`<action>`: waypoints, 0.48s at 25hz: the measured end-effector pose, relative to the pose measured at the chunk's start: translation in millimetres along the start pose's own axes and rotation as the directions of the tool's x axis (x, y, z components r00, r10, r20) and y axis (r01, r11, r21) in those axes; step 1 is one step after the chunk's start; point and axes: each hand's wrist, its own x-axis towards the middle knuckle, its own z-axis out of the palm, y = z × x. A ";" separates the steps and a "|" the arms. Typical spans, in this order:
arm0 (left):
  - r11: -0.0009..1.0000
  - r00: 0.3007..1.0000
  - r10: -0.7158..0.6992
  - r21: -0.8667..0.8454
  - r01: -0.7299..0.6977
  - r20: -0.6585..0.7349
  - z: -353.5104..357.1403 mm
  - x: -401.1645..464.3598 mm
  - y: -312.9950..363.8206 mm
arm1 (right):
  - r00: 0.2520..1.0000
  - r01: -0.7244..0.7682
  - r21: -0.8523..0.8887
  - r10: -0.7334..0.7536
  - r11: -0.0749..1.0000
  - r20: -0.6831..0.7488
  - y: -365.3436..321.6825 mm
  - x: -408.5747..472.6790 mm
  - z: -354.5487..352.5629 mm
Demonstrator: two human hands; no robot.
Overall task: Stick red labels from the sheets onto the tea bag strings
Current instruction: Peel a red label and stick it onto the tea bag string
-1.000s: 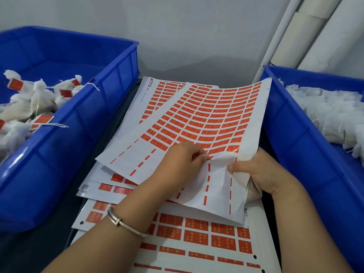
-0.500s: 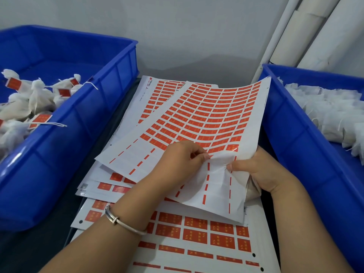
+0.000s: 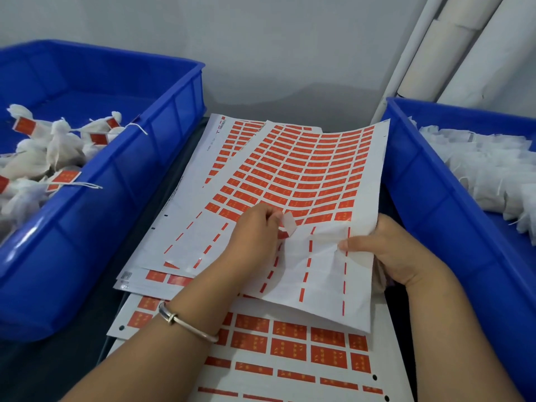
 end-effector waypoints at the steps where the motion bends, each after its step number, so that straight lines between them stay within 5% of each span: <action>1: 0.999 0.999 -0.032 -0.037 0.032 -0.009 -0.1 0.3 -1.3 | 0.999 -0.043 -0.038 0.042 0.998 -0.023 -2.6 -2.2 -2.8; 4: 0.990 0.994 -0.100 -0.104 0.095 -0.043 -1.3 4.0 -3.5 | 0.976 -0.160 -0.163 0.131 0.973 -0.175 -14.8 -14.8 -13.4; 7: 0.971 0.985 -0.159 -0.189 0.143 -0.069 -3.2 6.9 -2.9 | 0.933 -0.187 -0.308 0.070 0.933 -0.354 -25.3 -34.5 -24.8; 12: 0.908 0.970 -0.235 -0.369 0.198 -0.056 -4.9 2.8 0.0 | 0.860 0.085 -0.328 -0.235 0.941 -0.453 -57.4 -67.0 -29.1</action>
